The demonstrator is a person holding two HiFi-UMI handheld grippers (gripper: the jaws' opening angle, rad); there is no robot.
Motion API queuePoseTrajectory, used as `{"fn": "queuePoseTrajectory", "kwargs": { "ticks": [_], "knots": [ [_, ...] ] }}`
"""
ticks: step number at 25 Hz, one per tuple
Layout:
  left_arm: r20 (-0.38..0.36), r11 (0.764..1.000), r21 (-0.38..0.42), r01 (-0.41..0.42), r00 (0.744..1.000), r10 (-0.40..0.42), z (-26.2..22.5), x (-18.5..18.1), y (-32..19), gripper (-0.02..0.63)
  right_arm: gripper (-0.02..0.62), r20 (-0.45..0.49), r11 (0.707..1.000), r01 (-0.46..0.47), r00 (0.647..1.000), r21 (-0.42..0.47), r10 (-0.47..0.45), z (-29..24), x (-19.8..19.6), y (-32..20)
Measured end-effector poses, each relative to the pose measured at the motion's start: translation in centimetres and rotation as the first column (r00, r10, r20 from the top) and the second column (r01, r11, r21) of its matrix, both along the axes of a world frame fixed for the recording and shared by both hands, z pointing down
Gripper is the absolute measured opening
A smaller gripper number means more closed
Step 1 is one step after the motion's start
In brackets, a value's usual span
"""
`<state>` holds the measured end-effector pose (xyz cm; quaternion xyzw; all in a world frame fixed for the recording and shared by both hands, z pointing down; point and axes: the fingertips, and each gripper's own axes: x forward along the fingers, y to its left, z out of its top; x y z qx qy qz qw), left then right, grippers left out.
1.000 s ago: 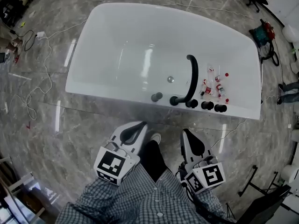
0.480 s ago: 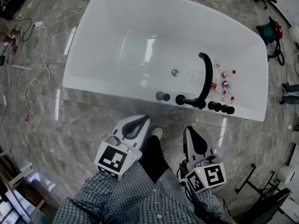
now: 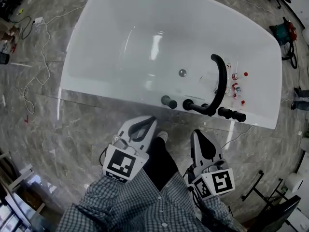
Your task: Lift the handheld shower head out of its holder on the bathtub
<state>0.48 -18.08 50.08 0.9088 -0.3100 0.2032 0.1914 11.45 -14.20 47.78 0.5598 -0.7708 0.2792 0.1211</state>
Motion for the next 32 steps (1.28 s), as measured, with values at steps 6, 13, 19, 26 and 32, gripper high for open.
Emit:
{"fn": "queuePoseTrajectory", "kwargs": {
  "ticks": [6, 13, 19, 26, 32],
  "knots": [
    [0.092, 0.994, 0.054, -0.090, 0.992, 0.085, 2.7, 1.2, -0.1, 0.009, 0.018, 0.001, 1.000, 0.009, 1.000, -0.010, -0.009, 1.6, 0.9, -0.6],
    [0.093, 0.996, 0.041, -0.077, 0.993, 0.073, 6.3, 1.8, -0.7, 0.011, 0.018, 0.000, 1.000, 0.018, 1.000, -0.020, -0.018, 3.1, 1.6, -1.5],
    [0.117, 0.994, 0.034, -0.106, 0.988, 0.101, 10.0, 2.3, -0.8, 0.011, 0.018, -0.013, 0.999, 0.032, 0.999, -0.021, -0.032, 5.0, 1.8, -2.1],
    [0.120, 0.996, 0.001, -0.087, 0.989, 0.087, 14.1, 2.2, -1.4, 0.014, 0.018, -0.015, 0.999, 0.040, 0.999, -0.019, -0.041, 7.1, 2.2, -2.8],
    [0.148, 0.995, -0.009, -0.100, 0.984, 0.100, 17.8, 2.8, -1.6, 0.048, 0.018, -0.003, 0.999, 0.021, 1.000, -0.031, -0.021, 9.9, 3.1, -2.8]
  ]
}}
